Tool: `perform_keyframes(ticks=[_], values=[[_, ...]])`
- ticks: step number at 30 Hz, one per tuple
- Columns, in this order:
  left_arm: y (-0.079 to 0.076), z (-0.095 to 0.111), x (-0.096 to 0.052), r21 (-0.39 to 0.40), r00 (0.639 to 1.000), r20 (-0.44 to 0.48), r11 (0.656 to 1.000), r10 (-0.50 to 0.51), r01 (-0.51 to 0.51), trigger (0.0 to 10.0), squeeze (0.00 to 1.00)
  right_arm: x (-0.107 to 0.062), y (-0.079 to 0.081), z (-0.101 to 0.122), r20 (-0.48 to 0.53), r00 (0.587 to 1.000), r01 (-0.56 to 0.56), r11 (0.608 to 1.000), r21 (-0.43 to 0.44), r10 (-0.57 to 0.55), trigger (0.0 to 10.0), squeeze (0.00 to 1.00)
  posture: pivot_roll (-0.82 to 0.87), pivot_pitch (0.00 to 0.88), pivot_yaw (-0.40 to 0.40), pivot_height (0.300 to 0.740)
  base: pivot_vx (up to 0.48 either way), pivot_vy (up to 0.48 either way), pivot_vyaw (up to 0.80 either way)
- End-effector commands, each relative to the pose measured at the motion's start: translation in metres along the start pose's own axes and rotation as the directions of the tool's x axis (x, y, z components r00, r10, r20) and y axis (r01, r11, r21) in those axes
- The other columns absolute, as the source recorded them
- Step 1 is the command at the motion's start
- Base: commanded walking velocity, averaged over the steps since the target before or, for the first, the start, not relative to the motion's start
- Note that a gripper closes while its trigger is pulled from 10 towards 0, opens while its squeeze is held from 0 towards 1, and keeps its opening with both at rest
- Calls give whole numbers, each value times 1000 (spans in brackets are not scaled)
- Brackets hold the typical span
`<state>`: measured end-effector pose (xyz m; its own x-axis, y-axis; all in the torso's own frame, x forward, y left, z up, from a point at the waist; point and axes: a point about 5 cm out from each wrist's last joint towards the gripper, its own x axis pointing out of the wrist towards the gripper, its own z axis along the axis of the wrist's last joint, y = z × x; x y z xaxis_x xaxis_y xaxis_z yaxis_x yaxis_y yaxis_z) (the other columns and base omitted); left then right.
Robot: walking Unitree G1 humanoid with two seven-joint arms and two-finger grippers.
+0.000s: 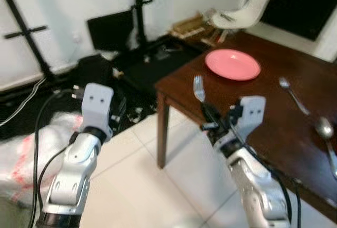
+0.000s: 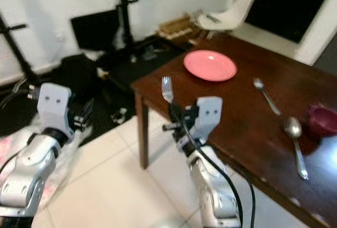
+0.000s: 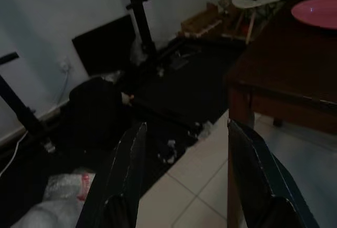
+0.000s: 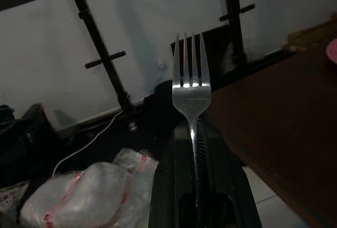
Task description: Setting the table
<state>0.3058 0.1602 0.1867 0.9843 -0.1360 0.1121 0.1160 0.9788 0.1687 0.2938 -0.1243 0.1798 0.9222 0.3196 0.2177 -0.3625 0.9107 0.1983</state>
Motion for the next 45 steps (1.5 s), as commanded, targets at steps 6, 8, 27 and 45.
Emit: perform_keyframes(ticks=[6,8,27,45], values=[[0,-5,-1,13,1000,-19,1000,2,-2,10000,0,-1,-2,-2,-8,1000,3,1000,4,-3,10000,0,-75,0,49,740,0,0,694],[0,-5,-1,14,1000,-18,1000,2,-2,10000,0,-1,-2,-3,-8,1000,0,1000,4,0,10000,0,-75,0,50,740,0,0,694],[-1,-5,0,16,1000,-17,1000,0,1,10000,0,0,0,-3,-11,1000,-18,1000,-1,18,10000,0,-73,0,48,740,0,0,694],[-2,-6,-1,15,1000,-18,1000,3,-3,10000,0,0,1,-4,-15,999,-31,1000,-2,31,10000,0,-72,0,42,740,0,0,693]])
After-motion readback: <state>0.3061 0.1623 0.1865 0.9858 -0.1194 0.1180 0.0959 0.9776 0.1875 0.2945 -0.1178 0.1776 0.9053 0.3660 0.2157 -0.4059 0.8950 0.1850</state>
